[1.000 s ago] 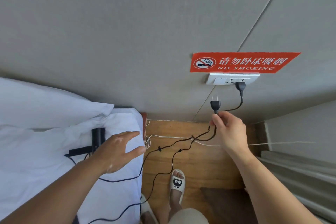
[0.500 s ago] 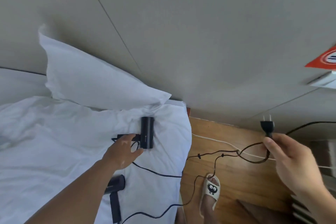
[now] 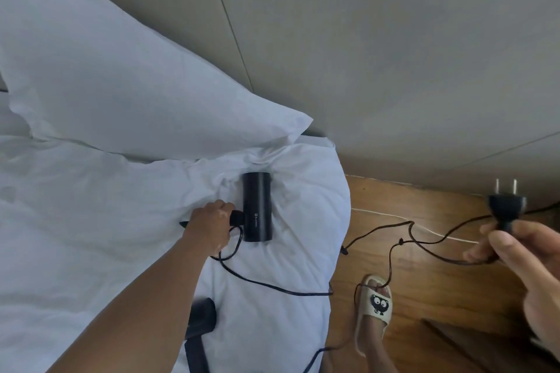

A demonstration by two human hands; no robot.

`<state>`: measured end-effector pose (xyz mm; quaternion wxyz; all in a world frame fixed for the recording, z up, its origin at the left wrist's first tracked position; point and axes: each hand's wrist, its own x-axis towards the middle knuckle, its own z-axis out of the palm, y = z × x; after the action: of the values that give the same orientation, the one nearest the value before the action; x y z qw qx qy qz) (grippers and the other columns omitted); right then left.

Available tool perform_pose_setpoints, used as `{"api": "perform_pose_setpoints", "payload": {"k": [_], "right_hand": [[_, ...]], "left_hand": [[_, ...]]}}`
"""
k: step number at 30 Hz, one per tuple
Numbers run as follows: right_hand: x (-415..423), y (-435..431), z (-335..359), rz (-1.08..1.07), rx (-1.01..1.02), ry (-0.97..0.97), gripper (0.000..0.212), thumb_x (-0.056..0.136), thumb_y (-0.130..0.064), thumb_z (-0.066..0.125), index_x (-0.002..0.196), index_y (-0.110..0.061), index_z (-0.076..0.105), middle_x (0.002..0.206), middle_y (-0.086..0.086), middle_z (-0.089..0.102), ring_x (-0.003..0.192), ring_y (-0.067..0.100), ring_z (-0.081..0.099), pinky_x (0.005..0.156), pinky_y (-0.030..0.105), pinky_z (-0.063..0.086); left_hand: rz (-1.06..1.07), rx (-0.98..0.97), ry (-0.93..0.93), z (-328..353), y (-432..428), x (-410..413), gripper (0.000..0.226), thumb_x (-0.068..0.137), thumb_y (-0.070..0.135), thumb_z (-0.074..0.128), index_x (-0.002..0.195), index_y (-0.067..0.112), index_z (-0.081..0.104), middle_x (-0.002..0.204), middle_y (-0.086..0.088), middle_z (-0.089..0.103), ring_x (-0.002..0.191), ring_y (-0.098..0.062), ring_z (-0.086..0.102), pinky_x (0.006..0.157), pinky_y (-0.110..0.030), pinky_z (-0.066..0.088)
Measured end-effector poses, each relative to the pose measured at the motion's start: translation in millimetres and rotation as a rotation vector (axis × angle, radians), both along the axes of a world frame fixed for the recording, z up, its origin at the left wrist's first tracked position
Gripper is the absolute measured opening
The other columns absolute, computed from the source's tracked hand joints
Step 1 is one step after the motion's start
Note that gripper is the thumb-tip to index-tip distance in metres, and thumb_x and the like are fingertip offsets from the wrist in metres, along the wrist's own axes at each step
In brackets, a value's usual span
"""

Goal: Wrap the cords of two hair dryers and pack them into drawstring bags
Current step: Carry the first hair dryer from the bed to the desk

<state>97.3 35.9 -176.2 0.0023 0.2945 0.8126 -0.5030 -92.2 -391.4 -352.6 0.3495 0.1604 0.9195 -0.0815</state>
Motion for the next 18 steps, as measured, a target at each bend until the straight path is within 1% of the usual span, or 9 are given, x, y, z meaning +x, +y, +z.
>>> {"api": "perform_pose_setpoints", "payload": {"k": [1, 4, 6, 7, 10, 12, 14, 16, 18], "right_hand": [[1, -5, 0, -0.004, -0.017, -0.007, 0.036, 0.089, -0.062, 0.061, 0.102, -0.03, 0.071, 0.09, -0.002, 0.075, 0.086, 0.025, 0.072, 0.078, 0.048, 0.057], [11, -13, -1, -0.059, -0.059, -0.005, 0.062, 0.077, -0.081, 0.059, 0.108, -0.029, 0.069, 0.092, 0.002, 0.075, 0.091, 0.026, 0.073, 0.086, 0.052, 0.056], [17, -17, -1, -0.047, -0.052, -0.006, 0.067, 0.074, -0.085, 0.057, 0.108, -0.028, 0.069, 0.091, 0.003, 0.075, 0.09, 0.025, 0.073, 0.088, 0.053, 0.055], [17, -21, 3, -0.054, -0.051, -0.006, 0.069, 0.073, -0.086, 0.056, 0.108, -0.028, 0.069, 0.091, 0.003, 0.075, 0.09, 0.024, 0.073, 0.087, 0.053, 0.055], [20, -29, 15, -0.033, -0.04, 0.013, 0.072, 0.067, -0.091, 0.053, 0.106, -0.032, 0.069, 0.09, 0.001, 0.075, 0.088, 0.019, 0.072, 0.085, 0.045, 0.055], [23, -34, 24, -0.015, 0.005, 0.031, 0.068, 0.069, -0.092, 0.05, 0.104, -0.037, 0.069, 0.089, -0.002, 0.075, 0.086, 0.015, 0.072, 0.082, 0.041, 0.055], [28, -40, 36, -0.012, 0.051, 0.058, 0.055, 0.077, -0.086, 0.048, 0.1, -0.041, 0.069, 0.088, -0.007, 0.075, 0.085, 0.012, 0.072, 0.081, 0.033, 0.056], [34, -45, 50, -0.027, 0.061, 0.077, 0.039, 0.087, -0.072, 0.049, 0.097, -0.04, 0.069, 0.089, -0.007, 0.075, 0.085, 0.01, 0.071, 0.082, 0.025, 0.055], [43, -48, 66, -0.054, 0.042, 0.076, 0.026, 0.089, -0.055, 0.054, 0.093, -0.034, 0.07, 0.088, -0.006, 0.075, 0.084, 0.009, 0.07, 0.078, 0.018, 0.054]], "left_hand": [[-0.012, 0.0, 0.034, -4, 0, 1, 0.046, 0.09, 0.03, 0.065, 0.134, 0.023, 0.054, 0.125, 0.001, 0.059, 0.113, -0.023, 0.058, 0.095, -0.038, 0.049], [-0.015, 0.016, 0.11, -11, 4, 8, 0.047, 0.089, 0.045, 0.067, 0.128, 0.024, 0.054, 0.121, 0.0, 0.06, 0.113, -0.024, 0.057, 0.095, -0.038, 0.045], [0.0, 0.021, 0.142, -13, 3, 13, 0.047, 0.087, 0.048, 0.069, 0.125, 0.023, 0.055, 0.119, -0.001, 0.059, 0.112, -0.025, 0.057, 0.094, -0.039, 0.043], [0.013, 0.031, 0.161, -14, 3, 16, 0.045, 0.087, 0.048, 0.07, 0.122, 0.022, 0.056, 0.116, -0.001, 0.06, 0.11, -0.025, 0.059, 0.091, -0.039, 0.044], [0.075, 0.069, 0.181, -10, 4, 24, 0.036, 0.086, 0.044, 0.071, 0.108, 0.019, 0.058, 0.101, -0.001, 0.064, 0.095, -0.026, 0.065, 0.076, -0.035, 0.044], [0.173, 0.111, 0.144, -2, 9, 32, 0.028, 0.085, 0.036, 0.071, 0.102, 0.019, 0.056, 0.093, -0.001, 0.067, 0.087, -0.026, 0.067, 0.07, -0.032, 0.044], [0.257, 0.148, 0.127, 12, 13, 39, 0.024, 0.083, 0.032, 0.07, 0.098, 0.019, 0.057, 0.086, -0.002, 0.068, 0.08, -0.027, 0.066, 0.066, -0.031, 0.049], [0.303, 0.202, 0.126, 30, 22, 49, 0.021, 0.081, 0.031, 0.071, 0.093, 0.018, 0.06, 0.08, -0.002, 0.067, 0.075, -0.028, 0.065, 0.066, -0.033, 0.055], [0.311, 0.269, 0.136, 55, 36, 60, 0.018, 0.081, 0.029, 0.072, 0.089, 0.018, 0.061, 0.075, -0.001, 0.065, 0.072, -0.028, 0.065, 0.065, -0.033, 0.056]]}}
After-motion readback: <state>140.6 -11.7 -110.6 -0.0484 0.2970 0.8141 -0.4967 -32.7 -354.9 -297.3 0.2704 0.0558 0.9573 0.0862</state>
